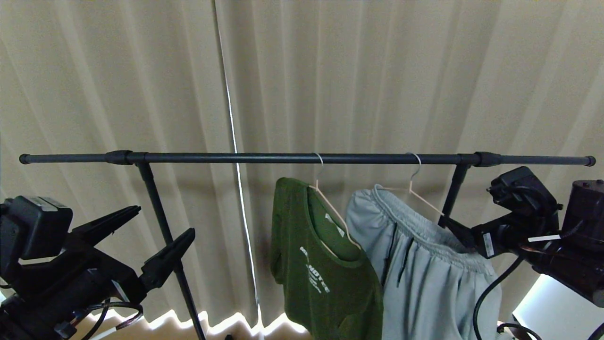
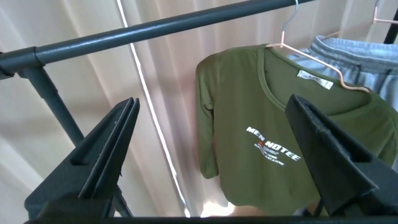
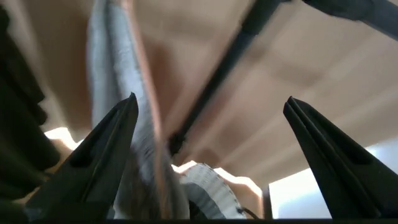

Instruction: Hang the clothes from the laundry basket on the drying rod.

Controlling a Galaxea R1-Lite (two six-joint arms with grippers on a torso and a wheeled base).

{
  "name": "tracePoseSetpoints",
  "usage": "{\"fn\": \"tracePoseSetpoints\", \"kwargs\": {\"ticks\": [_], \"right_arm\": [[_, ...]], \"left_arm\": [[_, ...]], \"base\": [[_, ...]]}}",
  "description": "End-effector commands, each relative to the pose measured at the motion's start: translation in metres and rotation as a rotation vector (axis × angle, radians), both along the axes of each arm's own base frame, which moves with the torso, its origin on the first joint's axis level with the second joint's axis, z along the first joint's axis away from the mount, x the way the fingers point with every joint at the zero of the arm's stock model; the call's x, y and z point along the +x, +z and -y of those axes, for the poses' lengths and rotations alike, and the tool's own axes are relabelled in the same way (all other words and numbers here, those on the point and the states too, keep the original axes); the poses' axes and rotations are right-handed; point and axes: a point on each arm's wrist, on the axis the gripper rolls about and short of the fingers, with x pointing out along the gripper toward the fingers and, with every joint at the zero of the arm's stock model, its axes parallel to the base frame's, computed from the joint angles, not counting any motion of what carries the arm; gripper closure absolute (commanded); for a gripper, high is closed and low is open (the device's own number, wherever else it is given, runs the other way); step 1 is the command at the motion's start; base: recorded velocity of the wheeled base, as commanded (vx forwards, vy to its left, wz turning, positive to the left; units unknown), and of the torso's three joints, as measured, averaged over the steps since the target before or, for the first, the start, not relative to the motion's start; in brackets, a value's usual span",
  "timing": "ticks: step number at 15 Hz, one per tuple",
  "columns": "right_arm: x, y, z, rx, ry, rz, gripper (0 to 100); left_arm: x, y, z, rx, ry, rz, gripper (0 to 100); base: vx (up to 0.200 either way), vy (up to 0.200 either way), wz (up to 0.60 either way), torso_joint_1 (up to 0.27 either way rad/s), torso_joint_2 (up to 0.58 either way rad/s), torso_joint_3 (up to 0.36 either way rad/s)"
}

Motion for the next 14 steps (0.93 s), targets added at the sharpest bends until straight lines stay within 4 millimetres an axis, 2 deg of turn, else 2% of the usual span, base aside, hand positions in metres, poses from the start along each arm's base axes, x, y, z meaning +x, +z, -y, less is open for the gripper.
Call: {"fn": "tracePoseSetpoints", "kwargs": {"ticks": [1, 4, 7, 9, 11, 12, 14], "right_arm": [[-0.009, 0.008, 0.001, 0.014, 0.022, 0.035, 0], [-0.046, 0.016, 0.009, 0.047, 0.047, 0.089, 0], [-0.092, 0.012, 0.019, 0.113, 0.042, 0.139, 0], [-0.115, 0.011, 0.024, 0.119, 0.04, 0.189, 0], [-0.13, 0.004, 0.028, 0.113, 0.03, 0.183, 0], [-0.14, -0.002, 0.031, 0.106, 0.019, 0.156, 0], [-0.158, -0.01, 0.038, 0.091, -0.043, 0.101, 0]], "left_arm": [[0.0, 0.0, 0.0, 0.0, 0.002, 0.001, 0], [-0.009, 0.01, -0.004, -0.021, 0.003, 0.064, 0], [-0.032, 0.023, -0.013, -0.022, 0.012, 0.18, 0], [-0.054, 0.014, -0.026, -0.029, 0.066, 0.204, 0], [-0.071, 0.013, -0.043, -0.028, 0.208, 0.246, 0], [-0.081, 0.009, -0.052, -0.011, 0.317, 0.238, 0], [-0.097, -0.005, -0.058, 0.013, 0.398, 0.15, 0]], "base": [[0.0, 0.0, 0.0, 0.0, 0.0, 0.0], [0.0, 0.0, 0.0, 0.0, 0.0, 0.0], [0.0, 0.0, 0.0, 0.0, 0.0, 0.0], [0.0, 0.0, 0.0, 0.0, 0.0, 0.0], [0.0, 0.0, 0.0, 0.0, 0.0, 0.0], [0.0, 0.0, 0.0, 0.0, 0.0, 0.0], [0.0, 0.0, 0.0, 0.0, 0.0, 0.0]]}}
